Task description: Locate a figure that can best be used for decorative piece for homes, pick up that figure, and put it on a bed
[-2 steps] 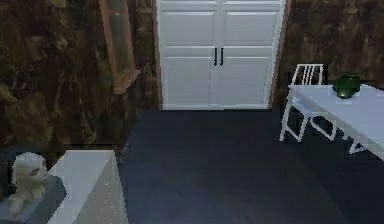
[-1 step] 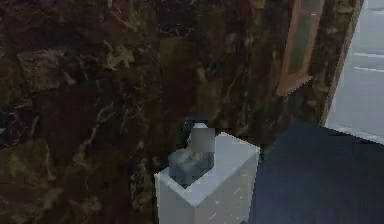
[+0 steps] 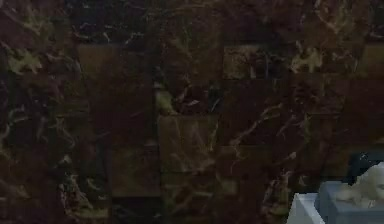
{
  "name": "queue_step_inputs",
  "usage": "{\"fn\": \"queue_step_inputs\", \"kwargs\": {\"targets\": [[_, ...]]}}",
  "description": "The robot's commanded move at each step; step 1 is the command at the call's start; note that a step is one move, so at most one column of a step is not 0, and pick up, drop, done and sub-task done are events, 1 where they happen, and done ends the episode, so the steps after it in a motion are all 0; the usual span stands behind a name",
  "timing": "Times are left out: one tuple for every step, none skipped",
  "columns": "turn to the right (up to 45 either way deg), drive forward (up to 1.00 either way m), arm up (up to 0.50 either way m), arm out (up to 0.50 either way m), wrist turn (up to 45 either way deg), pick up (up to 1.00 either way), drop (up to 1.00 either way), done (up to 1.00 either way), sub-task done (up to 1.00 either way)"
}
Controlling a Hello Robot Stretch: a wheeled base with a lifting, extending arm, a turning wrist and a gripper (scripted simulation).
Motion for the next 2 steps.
{"fn": "queue_step_inputs", "kwargs": {"targets": [[-39.0,0.00,0.00,0.00,0.0,0.00,0.00,0.00,0.00],[0.0,0.00,0.50,0.00,0.0,0.00,0.00,0.00,0.00]]}}
